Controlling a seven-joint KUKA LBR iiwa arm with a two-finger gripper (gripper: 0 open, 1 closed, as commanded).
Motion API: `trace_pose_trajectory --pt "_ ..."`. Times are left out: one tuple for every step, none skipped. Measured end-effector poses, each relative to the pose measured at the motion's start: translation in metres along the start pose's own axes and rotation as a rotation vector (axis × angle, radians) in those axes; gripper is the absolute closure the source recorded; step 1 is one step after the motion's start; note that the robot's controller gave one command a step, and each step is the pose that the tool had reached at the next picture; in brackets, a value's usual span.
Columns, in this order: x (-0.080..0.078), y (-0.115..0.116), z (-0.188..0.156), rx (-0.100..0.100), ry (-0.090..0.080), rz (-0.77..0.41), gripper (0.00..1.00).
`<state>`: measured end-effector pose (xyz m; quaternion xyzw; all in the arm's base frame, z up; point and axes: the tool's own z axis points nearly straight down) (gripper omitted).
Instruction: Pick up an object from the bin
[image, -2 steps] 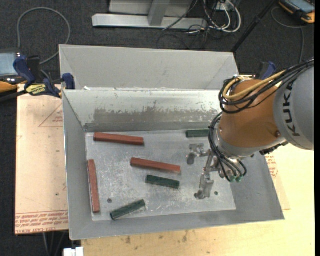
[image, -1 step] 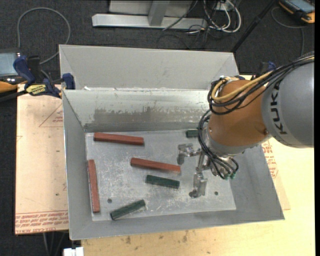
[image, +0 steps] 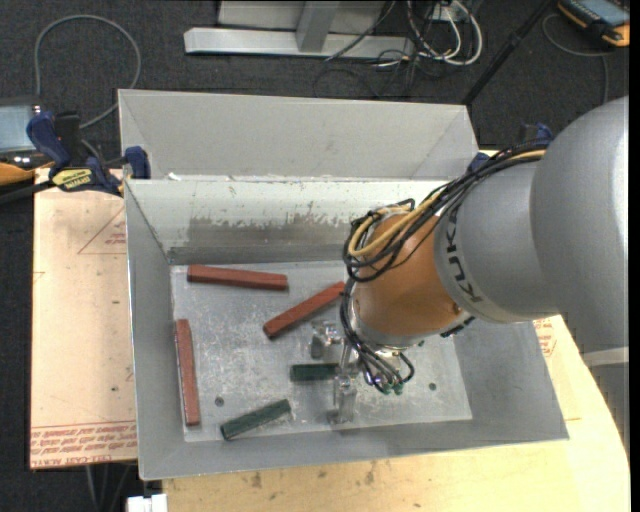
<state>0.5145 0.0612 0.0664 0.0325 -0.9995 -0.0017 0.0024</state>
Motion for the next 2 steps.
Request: trace_pose_trajectory --pt "-0.002 -0.003 -0.004 0.002 -0.005 0.003 1.0" --pt "-0.006 -0.047 -0.168 0.004 -0.016 0.027 1.0"
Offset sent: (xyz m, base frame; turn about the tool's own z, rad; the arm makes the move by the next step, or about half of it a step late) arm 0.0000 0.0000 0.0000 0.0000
